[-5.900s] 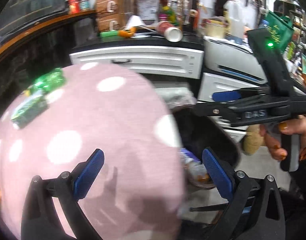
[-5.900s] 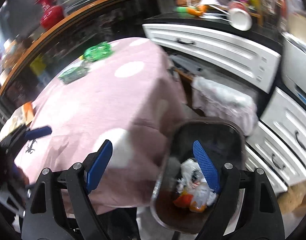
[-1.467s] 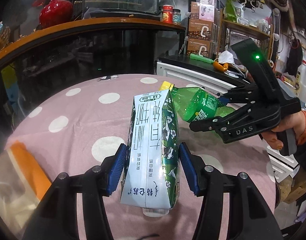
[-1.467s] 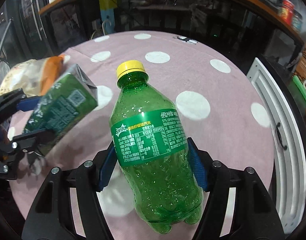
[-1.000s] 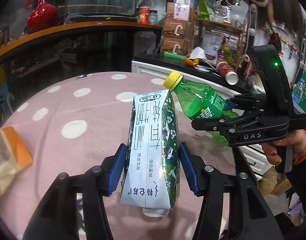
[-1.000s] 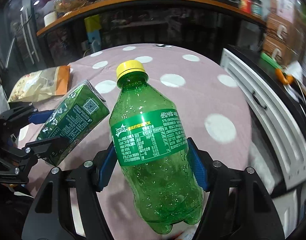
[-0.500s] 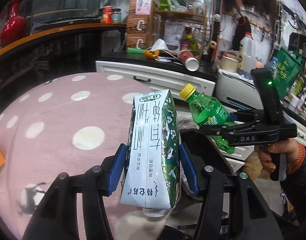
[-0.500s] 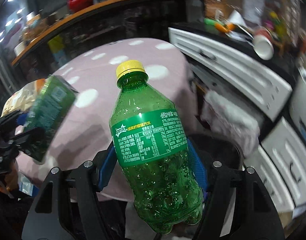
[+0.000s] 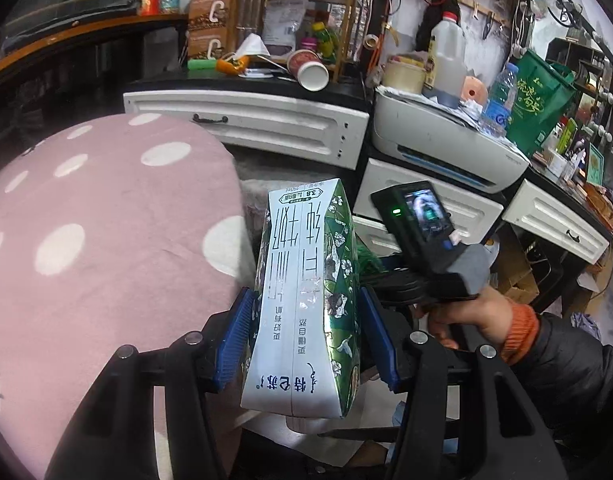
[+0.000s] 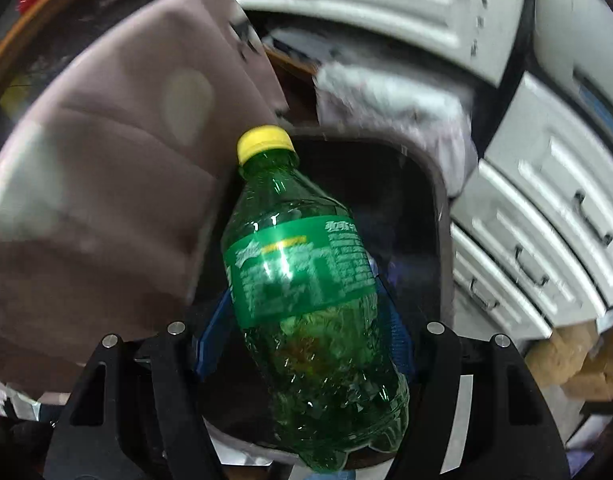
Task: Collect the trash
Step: 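Carry the bottle to the bin and open the right gripper while the left gripper carries the carton, then lower the green juice carton into the bin and open the left gripper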
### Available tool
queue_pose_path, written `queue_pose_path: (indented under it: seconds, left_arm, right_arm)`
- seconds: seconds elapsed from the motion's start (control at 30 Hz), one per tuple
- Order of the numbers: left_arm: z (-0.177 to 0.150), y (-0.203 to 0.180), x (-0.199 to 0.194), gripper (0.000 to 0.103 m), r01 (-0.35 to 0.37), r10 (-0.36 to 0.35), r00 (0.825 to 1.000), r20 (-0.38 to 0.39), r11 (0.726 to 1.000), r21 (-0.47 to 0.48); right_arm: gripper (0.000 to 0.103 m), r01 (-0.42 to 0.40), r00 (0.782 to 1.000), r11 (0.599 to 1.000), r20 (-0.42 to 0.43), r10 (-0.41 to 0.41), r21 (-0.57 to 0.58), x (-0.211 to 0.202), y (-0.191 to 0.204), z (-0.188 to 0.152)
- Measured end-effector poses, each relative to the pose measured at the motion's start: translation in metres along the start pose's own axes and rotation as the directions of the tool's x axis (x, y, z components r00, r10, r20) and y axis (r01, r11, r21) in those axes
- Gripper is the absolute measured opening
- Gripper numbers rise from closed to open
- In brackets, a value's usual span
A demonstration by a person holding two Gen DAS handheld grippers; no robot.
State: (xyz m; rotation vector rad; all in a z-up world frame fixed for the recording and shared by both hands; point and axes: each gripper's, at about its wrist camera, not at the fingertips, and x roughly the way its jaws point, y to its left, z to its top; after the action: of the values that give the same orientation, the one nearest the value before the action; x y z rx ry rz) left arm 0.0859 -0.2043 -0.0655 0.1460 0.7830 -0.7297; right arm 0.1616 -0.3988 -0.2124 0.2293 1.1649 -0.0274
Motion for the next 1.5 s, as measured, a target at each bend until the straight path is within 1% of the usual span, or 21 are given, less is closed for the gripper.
queue_pose_path:
  seconds: [0.13,0.27,0.33,0.43,0.57,0.63,0.77,0.9,1.13,1.5]
  left_arm:
    - [-0.006,-0.007,0.009,0.054,0.003,-0.002,1.000,-0.024,1.000,0.019]
    - [-0.011,-0.010,0.015,0.054,0.002,0.000,0.999,-0.048,0.999,0.036]
    - [-0.012,-0.013,0.019,0.054,0.000,0.003,0.998,-0.058,0.999,0.048]
    - [-0.013,-0.018,0.027,0.054,-0.003,0.008,0.997,-0.071,0.997,0.074]
    - [-0.011,-0.027,0.040,0.054,0.000,0.010,0.995,-0.097,0.994,0.110]
    - [-0.010,-0.030,0.049,0.054,0.002,0.012,0.994,-0.112,0.992,0.125]
    - [-0.007,-0.037,0.065,0.054,-0.005,0.026,0.990,-0.136,0.988,0.152]
    - [-0.002,-0.042,0.082,0.054,-0.009,0.036,0.987,-0.158,0.986,0.169]
    - [0.000,-0.048,0.115,0.054,-0.020,0.066,0.975,-0.212,0.977,0.212]
    - [-0.010,-0.042,0.159,0.054,-0.017,0.080,0.948,-0.309,0.980,0.200]
  right_arm:
    - [0.068,0.043,0.999,0.999,-0.028,-0.042,0.015,0.021,-0.005,-0.007]
    - [0.068,0.038,0.999,0.999,-0.020,-0.037,0.031,0.017,-0.009,-0.011]
    - [0.068,0.060,0.998,0.997,0.007,-0.060,0.042,0.005,-0.013,-0.012]
    - [0.068,0.072,0.995,0.995,0.058,-0.076,0.063,-0.019,-0.021,-0.013]
    - [0.075,0.078,0.987,0.992,0.129,-0.091,0.099,-0.053,-0.032,-0.015]
    - [0.076,0.085,0.981,0.990,0.162,-0.103,0.114,-0.070,-0.038,-0.017]
    - [0.076,0.072,0.973,0.987,0.207,-0.102,0.146,-0.092,-0.048,-0.017]
    - [0.076,0.061,0.966,0.986,0.241,-0.097,0.155,-0.108,-0.048,-0.017]
    - [0.076,0.053,0.956,0.987,0.277,-0.094,0.154,-0.125,-0.045,-0.017]
    - [0.076,0.031,0.958,0.987,0.277,-0.074,0.158,-0.125,-0.043,-0.020]
